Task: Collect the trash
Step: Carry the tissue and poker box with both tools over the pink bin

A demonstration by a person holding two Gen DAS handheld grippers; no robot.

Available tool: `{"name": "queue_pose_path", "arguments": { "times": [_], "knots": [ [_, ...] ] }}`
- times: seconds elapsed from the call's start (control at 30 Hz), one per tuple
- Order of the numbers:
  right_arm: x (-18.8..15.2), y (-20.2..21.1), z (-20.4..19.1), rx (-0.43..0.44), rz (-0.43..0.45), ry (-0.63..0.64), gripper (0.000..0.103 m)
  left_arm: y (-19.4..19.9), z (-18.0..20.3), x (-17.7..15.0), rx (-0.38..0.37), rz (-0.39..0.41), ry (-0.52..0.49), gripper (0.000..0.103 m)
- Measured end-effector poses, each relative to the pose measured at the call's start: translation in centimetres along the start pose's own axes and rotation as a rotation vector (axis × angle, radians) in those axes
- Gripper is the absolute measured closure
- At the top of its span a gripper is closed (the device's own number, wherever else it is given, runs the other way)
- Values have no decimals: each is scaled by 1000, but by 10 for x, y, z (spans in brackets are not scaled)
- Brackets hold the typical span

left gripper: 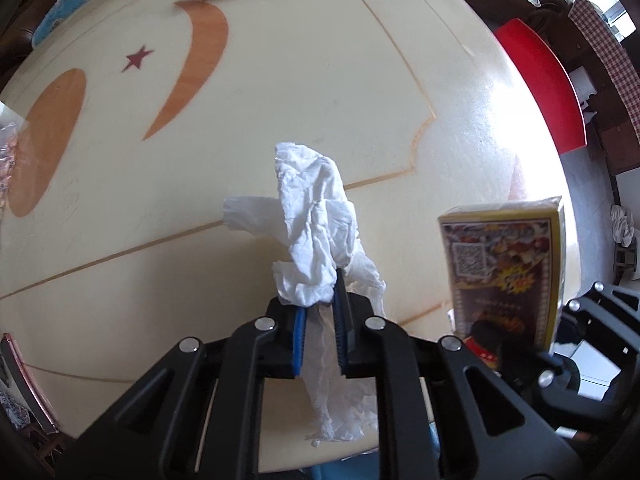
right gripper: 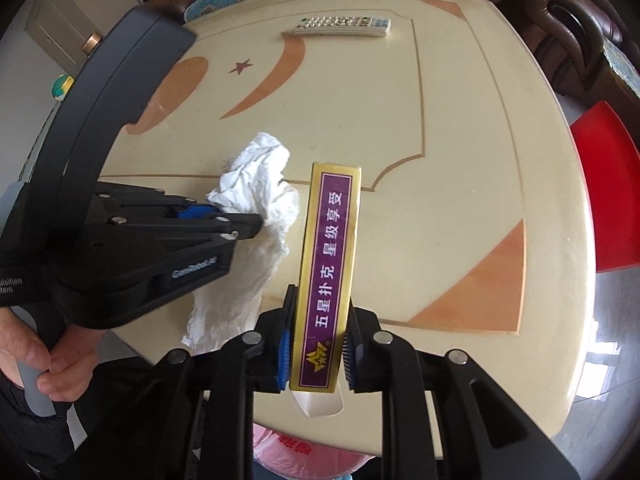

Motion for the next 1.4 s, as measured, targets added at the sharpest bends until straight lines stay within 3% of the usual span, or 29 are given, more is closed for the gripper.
{"name": "queue_pose_path", "arguments": {
  "times": [0.3, 0.6, 0.77, 1.0, 1.4],
  "knots": [
    [-10, 28, -9, -14, 67, -7, 83, 54, -2, -34, -71, 124, 25, 90],
    [-34, 69, -28, -19, 137, 31, 83, 126, -6, -76, -72, 292, -25, 90],
    [-55, 89, -40, -30, 167, 64, 83, 147, -4, -106, -72, 349, -55, 90],
    [-95, 110, -54, -46, 193, 99, 83, 143, 4, -157, -47, 370, -74, 90],
    [-174, 112, -75, -48, 172, 123, 83, 116, 15, -221, -74, 337, -114, 90]
  ]
}}
Point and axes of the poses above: each gripper's, at about its wrist camera, not at the fingertips, and y roughly against the way its jaws point, z to its right, x to its top, the point moved 9 cm from there along -y, roughly the way its jaws point, and after that the axes turned 10 degrees about y, right-handed, at the moved point
